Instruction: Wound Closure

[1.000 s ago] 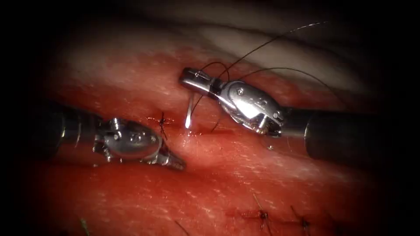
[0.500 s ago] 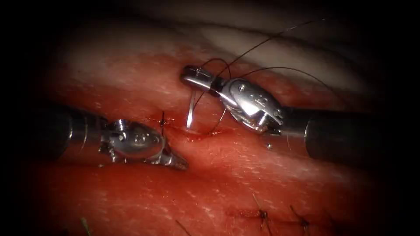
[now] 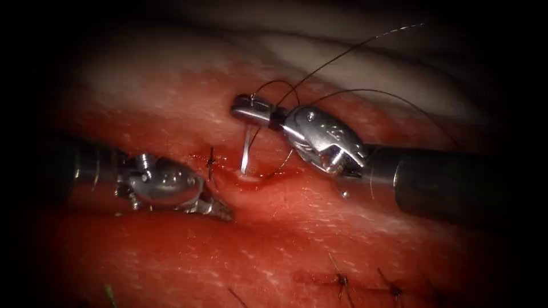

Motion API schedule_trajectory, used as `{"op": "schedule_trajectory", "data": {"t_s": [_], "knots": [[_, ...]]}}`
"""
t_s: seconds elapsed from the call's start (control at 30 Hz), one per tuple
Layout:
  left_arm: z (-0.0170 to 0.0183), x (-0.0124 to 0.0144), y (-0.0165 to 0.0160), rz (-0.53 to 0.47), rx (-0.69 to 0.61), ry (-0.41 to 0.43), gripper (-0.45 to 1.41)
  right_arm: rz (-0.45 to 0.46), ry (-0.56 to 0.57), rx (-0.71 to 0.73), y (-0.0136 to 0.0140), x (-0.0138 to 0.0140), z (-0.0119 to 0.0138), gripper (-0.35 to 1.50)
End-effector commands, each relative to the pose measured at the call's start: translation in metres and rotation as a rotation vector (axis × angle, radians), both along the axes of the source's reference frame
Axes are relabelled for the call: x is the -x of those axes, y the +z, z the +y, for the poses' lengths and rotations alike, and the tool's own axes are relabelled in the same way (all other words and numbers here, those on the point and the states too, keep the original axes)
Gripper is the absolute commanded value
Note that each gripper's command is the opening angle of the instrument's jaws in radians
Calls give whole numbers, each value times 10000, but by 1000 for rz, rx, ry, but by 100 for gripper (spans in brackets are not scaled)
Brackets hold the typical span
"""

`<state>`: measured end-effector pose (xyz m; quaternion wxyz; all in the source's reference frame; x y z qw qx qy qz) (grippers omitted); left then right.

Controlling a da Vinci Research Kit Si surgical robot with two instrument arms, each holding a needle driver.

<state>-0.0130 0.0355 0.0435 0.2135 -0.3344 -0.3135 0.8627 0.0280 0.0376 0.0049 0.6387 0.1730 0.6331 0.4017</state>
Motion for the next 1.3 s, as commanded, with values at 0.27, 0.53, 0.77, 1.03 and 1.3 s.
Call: {"op": "schedule_trajectory", "data": {"t_s": [0.27,0.53,0.77,1.03,1.3], "knots": [[-6,3,7,-1,-1,2,-35,63,-17,-212,0,-11,-2,-35],[-6,1,6,-3,-2,4,-35,84,-89,-318,-5,-21,-16,-35],[-5,0,6,-3,-2,4,-35,115,-109,-405,-10,-26,-27,-35],[-5,-1,6,-4,-2,5,-35,126,-100,-553,-6,-26,-28,-35],[-4,-2,5,-4,-3,5,-35,142,-119,-610,-12,-32,-32,-35]]}}
